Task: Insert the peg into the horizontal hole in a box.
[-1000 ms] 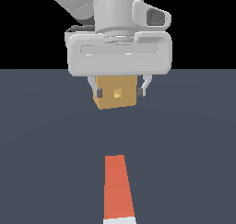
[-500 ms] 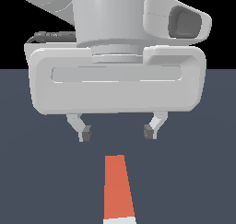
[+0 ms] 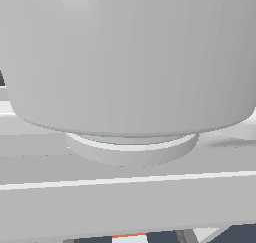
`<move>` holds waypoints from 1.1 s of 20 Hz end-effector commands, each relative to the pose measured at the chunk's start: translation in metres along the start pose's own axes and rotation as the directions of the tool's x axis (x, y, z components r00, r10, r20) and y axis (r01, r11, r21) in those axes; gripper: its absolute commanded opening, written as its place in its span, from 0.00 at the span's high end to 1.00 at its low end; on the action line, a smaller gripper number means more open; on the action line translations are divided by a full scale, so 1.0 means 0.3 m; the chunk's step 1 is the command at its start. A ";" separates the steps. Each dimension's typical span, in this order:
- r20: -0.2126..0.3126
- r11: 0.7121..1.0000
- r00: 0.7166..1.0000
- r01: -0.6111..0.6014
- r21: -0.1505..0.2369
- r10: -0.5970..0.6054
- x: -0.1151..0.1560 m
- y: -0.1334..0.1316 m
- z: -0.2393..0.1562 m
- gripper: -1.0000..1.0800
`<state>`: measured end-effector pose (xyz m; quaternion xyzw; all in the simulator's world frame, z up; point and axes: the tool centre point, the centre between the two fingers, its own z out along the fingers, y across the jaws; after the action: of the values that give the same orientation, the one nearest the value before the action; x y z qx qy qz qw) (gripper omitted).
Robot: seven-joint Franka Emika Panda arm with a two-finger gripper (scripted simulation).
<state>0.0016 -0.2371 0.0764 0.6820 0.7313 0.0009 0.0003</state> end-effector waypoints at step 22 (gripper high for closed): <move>0.001 1.000 1.000 0.010 0.002 -0.010 -0.085 0.003 0.130 0.04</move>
<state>0.0053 -0.2629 0.0464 0.6782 0.7348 0.0001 0.0006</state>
